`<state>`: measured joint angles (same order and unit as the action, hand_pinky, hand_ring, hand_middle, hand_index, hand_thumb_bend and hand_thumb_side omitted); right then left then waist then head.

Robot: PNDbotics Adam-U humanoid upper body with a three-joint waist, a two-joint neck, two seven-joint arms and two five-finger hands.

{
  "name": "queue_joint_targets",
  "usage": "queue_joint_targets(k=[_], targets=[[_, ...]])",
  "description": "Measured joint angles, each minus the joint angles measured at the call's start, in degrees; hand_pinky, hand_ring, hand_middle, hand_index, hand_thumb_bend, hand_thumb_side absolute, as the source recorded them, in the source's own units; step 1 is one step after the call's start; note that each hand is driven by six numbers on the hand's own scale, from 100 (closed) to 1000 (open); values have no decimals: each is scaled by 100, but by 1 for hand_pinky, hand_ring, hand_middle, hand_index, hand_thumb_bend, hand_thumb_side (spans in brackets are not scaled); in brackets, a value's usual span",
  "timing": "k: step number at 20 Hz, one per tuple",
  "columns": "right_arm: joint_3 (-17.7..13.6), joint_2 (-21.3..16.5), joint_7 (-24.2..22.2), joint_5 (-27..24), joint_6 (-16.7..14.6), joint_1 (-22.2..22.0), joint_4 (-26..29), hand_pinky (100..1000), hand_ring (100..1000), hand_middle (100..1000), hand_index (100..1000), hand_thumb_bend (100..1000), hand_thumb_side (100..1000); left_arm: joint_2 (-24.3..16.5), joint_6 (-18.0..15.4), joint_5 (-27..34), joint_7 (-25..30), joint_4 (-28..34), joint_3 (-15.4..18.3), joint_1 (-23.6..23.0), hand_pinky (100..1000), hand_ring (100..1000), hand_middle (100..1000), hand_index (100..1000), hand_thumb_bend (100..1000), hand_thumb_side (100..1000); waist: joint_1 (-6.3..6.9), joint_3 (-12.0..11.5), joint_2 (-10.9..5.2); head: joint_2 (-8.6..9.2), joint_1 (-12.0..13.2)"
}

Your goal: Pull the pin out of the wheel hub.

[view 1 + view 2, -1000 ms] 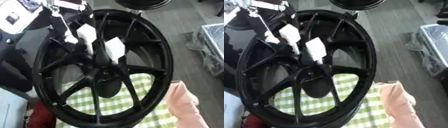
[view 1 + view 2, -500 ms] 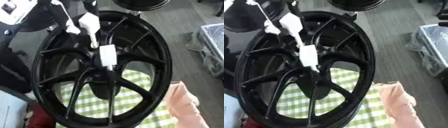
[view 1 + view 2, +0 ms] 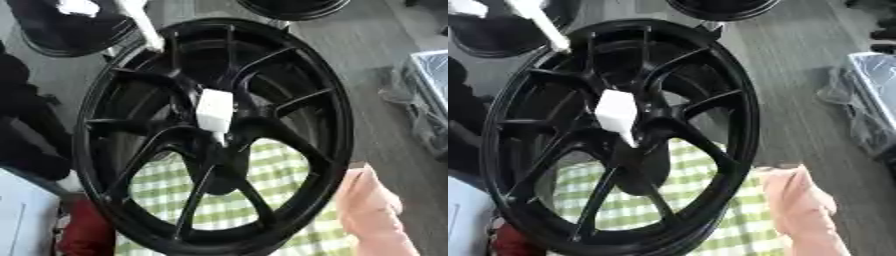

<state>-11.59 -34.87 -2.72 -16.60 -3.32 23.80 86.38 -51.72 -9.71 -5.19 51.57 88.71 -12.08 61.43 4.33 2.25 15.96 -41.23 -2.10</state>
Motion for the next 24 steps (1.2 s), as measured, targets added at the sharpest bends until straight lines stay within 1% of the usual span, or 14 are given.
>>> queue_joint_targets(k=[3, 5, 8, 10, 12, 13, 14, 15, 16, 17, 18, 19, 21, 24], targets=[[-62, -33, 58, 0, -39, -88, -3, 735, 740, 692, 809, 100, 637, -665, 100, 332, -269, 609, 576, -961, 782, 668, 565, 254, 277, 100, -83, -181, -34, -87, -108], [-99, -48, 98, 0, -52, -141, -8, 736, 741, 692, 809, 100, 634, -993, 161, 528, -564, 960, 922, -1582, 779, 664, 566, 263, 296, 100, -140, -277, -59, -112, -157], [-148, -66, 141, -13, -80, -201, -31, 736, 741, 693, 809, 100, 631, -1342, 234, 704, -1086, 1305, 1456, -2690, 779, 666, 574, 278, 311, 100, -219, -454, -98, -154, -217], [-172, -66, 168, -26, -93, -229, -32, 736, 741, 693, 809, 100, 630, -1435, 265, 761, -1360, 1411, 1714, -3224, 783, 673, 584, 303, 321, 100, -273, -486, -101, -156, -257], [-197, -67, 194, -29, -103, -264, -33, 736, 741, 694, 810, 100, 624, -1437, 285, 781, -1564, 1440, 1913, -3675, 794, 700, 640, 478, 347, 100, -290, -543, -112, -156, -301], [-214, -67, 204, -32, -110, -270, -34, 737, 741, 694, 810, 100, 624, -1430, 293, 788, -1661, 1434, 2015, -3914, 805, 726, 685, 585, 364, 100, -300, -575, -127, -156, -321], [-224, -67, 215, -34, -119, -272, -34, 737, 741, 694, 810, 100, 623, -1414, 304, 790, -1744, 1407, 2109, -4152, 824, 761, 747, 734, 422, 100, -317, -600, -145, -156, -344], [-236, -67, 223, -36, -127, -276, -34, 737, 741, 695, 810, 100, 623, -1377, 318, 787, -1806, 1369, 2187, -4345, 839, 786, 783, 796, 472, 103, -346, -619, -159, -155, -365], [-248, -67, 228, -41, -132, -277, -34, 737, 741, 695, 810, 100, 622, -1332, 340, 766, -1844, 1327, 2248, -4498, 848, 802, 804, 827, 520, 218, -370, -629, -163, -154, -384], [-251, -68, 234, -51, -138, -285, -34, 738, 742, 695, 811, 100, 621, -1292, 368, 720, -1869, 1283, 2291, -4610, 863, 824, 835, 875, 580, 387, -386, -633, -164, -153, -402], [-251, -68, 239, -60, -143, -293, -34, 738, 742, 695, 811, 100, 621, -1253, 403, 656, -1886, 1243, 2324, -4691, 868, 830, 843, 892, 597, 453, -394, -642, -164, -152, -414], [-252, -68, 243, -69, -148, -295, -34, 738, 742, 696, 811, 100, 620, -1221, 440, 589, -1901, 1209, 2352, -4738, 867, 830, 843, 896, 597, 477, -393, -657, -165, -152, -425], [-251, -68, 242, -76, -150, -294, -34, 738, 742, 696, 811, 100, 620, -1188, 510, 485, -1926, 1148, 2390, -4786, 863, 826, 835, 889, 578, 482, -393, -663, -167, -151, -434], [-251, -68, 241, -77, -152, -294, -34, 739, 742, 697, 812, 100, 619, -1148, 558, 422, -2049, 1115, 2427, -4789, 834, 797, 800, 836, 488, 437, -409, -663, -170, -149, -435]])
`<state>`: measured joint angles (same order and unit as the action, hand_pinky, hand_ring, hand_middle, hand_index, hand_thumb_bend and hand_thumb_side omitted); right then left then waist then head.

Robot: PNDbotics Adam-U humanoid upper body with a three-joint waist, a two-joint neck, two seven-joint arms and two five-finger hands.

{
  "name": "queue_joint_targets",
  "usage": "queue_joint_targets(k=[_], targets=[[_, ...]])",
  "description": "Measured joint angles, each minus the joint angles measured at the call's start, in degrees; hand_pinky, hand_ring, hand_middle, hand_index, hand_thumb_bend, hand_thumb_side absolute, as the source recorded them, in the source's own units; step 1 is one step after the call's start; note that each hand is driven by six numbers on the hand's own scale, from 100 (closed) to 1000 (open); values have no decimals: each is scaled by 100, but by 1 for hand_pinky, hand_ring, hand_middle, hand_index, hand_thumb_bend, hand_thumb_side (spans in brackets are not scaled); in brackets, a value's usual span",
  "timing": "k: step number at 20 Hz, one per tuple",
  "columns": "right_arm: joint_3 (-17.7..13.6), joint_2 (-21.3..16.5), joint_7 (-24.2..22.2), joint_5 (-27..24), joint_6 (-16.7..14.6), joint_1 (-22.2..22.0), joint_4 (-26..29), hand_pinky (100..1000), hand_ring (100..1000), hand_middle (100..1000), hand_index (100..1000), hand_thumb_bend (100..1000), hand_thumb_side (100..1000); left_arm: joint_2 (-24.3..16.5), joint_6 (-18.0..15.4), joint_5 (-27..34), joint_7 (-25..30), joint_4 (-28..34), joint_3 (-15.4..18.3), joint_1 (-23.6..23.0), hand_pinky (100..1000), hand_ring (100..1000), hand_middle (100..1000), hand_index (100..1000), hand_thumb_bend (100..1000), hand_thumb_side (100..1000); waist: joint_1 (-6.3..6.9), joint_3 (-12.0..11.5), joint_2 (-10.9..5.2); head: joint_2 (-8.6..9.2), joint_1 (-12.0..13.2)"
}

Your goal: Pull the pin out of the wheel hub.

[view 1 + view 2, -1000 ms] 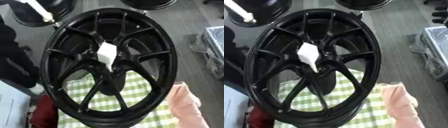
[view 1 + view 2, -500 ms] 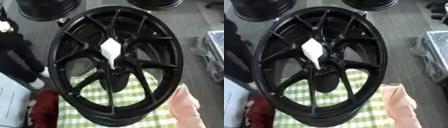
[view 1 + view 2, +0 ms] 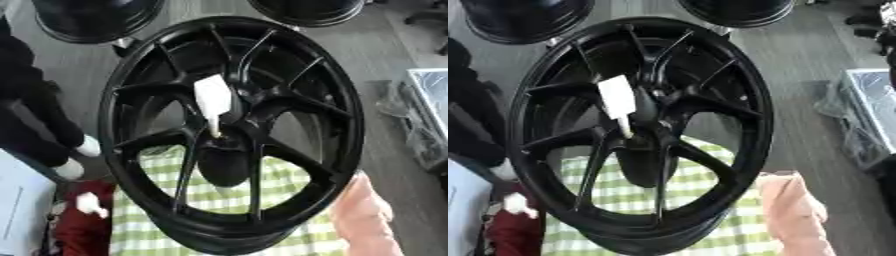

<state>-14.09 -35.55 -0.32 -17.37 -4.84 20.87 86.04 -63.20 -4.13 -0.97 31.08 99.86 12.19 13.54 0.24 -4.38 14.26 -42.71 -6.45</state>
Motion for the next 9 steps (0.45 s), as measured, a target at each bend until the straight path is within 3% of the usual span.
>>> queue_joint_targets(k=[2, 5, 9], targets=[[1, 0, -3, -1, -3, 2, 0, 739, 742, 697, 812, 100, 617, 61, -3, 64, -280, 8, 27, 0, 818, 779, 783, 781, 417, 373, -4, 4, -1, 1, 5], [2, 0, -15, -1, -14, 14, 0, 740, 742, 698, 813, 100, 615, 191, 92, 357, -1100, 76, 41, -23, 806, 768, 780, 763, 378, 394, -5, 16, -2, 3, 29], [5, 0, -33, -6, -20, 51, 0, 740, 742, 698, 813, 100, 612, 623, 544, 975, -2583, 409, 38, -171, 792, 757, 778, 740, 331, 433, -3, 55, -2, 9, 96]])
